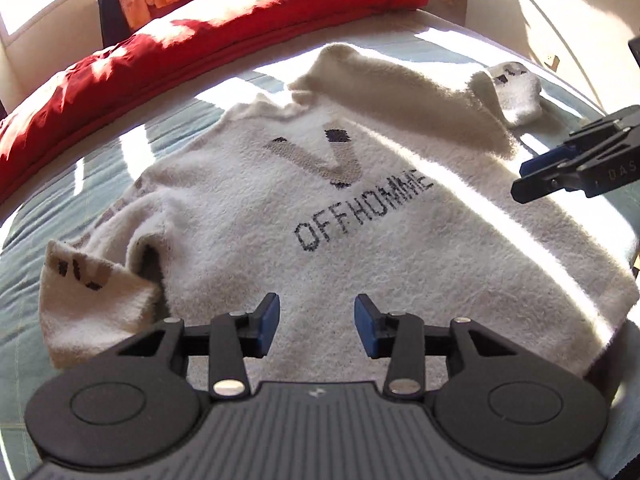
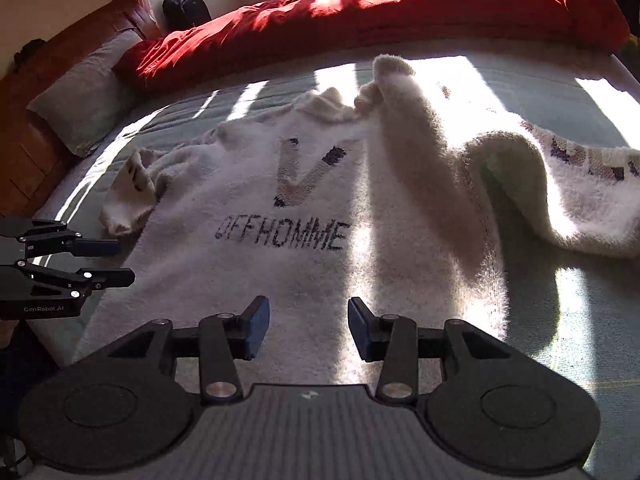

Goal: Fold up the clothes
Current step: 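Open both tools and lift them away from the sweater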

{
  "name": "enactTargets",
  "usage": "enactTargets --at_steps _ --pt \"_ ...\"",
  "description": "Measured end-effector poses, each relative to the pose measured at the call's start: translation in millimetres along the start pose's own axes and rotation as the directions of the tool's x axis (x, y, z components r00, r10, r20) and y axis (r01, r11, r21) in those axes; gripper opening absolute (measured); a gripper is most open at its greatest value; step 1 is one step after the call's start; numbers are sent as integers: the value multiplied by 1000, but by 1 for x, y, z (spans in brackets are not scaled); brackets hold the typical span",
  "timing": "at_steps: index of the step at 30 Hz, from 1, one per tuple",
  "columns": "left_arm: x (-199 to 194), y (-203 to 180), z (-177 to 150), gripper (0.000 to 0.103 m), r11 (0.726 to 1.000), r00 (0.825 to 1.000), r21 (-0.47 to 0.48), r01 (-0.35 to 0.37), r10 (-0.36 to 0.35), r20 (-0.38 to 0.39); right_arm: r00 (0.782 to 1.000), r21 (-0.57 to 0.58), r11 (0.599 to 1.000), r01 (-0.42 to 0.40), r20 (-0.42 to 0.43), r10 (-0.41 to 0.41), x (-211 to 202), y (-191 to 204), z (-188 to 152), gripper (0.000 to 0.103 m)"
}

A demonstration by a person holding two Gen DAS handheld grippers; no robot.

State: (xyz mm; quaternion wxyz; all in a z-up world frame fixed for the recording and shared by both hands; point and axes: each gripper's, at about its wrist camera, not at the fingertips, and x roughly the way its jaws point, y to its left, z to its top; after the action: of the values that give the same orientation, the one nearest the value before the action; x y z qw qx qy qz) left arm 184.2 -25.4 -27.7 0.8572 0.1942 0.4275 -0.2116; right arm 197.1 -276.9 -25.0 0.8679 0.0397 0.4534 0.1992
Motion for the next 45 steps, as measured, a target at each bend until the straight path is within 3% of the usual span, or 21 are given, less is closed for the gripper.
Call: enactTargets --at_steps 3,6,7,9,10,16,19,23,29,31,33,38,41,45 --pt "34 -12 1 43 999 1000 32 -5 4 22 998 -66 996 53 17 -52 39 12 10 55" --pt "61 -10 -15 44 998 999 -57 17 -19 -35 996 -60 994 91 -9 -91 72 11 3 57" --pt "57 -8 -25 44 995 999 -92 25 -27 -22 995 -50 994 92 -33 -94 80 9 -6 58" --pt "49 -5 -46 47 987 999 -154 40 -40 1 995 -73 993 98 -16 -99 73 11 -27 63" --pt "40 -5 -58 51 986 999 -165 40 -41 0 995 -85 991 98 -7 -99 66 12 -39 71" --pt "-10 -13 -121 64 971 998 -239 8 -21 -51 989 -101 986 131 -57 -137 14 19 -108 93" --pt "-19 -14 -130 69 961 997 -275 2 -25 -78 986 -67 989 135 -88 -140 7 20 -124 103" --pt "-20 -7 -107 69 966 996 -258 4 -27 -86 989 -37 991 129 -73 -131 2 22 -106 103" --pt "3 19 -32 71 968 997 -250 -8 28 78 994 6 996 87 66 -87 18 12 -33 103" --pt "22 30 -11 71 959 993 -284 10 24 115 995 38 996 84 59 -86 40 4 -15 103" --pt "46 39 -1 71 947 995 -319 34 -3 98 992 53 991 124 29 -126 63 -2 -10 103" --pt "84 45 -20 73 929 1000 -369 14 -15 2 987 31 987 159 24 -160 86 -7 -26 103" --pt "71 54 -40 74 904 999 -424 44 -32 36 983 -19 984 180 34 -179 88 -3 -33 103" --pt "53 59 -59 74 895 1000 -445 -8 1 -16 981 -60 979 195 -11 -196 83 2 -28 103"
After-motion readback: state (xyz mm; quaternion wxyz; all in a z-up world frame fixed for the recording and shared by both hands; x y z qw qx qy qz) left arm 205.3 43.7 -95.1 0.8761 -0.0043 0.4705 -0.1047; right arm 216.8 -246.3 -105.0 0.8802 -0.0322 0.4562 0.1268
